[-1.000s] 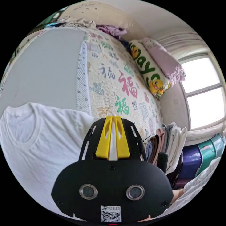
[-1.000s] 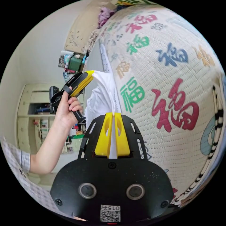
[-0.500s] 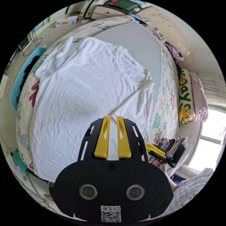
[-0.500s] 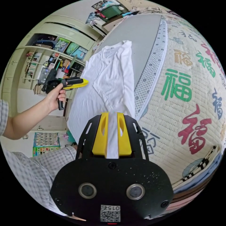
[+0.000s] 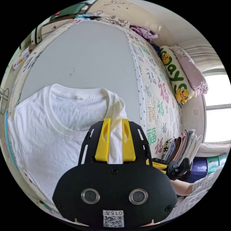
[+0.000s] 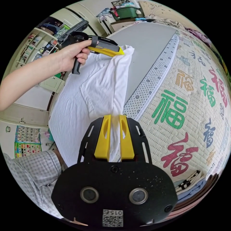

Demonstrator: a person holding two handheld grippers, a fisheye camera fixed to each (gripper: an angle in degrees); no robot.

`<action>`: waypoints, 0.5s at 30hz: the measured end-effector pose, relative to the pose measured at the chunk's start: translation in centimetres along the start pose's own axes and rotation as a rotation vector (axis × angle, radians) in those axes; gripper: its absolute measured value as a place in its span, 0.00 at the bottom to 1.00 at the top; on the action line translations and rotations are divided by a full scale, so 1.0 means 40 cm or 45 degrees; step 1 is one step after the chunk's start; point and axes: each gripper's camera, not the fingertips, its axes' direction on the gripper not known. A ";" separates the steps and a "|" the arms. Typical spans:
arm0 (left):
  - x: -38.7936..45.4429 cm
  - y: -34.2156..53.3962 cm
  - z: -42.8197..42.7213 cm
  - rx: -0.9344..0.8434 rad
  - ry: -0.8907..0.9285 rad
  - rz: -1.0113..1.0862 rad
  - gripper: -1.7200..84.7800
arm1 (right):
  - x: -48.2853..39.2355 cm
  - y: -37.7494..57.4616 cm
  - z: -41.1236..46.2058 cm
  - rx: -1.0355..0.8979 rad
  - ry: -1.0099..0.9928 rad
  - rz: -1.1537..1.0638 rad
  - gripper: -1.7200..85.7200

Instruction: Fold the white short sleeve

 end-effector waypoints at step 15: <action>0.087 -0.091 0.044 -0.030 -0.082 0.134 0.04 | 0.128 0.184 -0.350 0.036 -0.013 0.188 0.04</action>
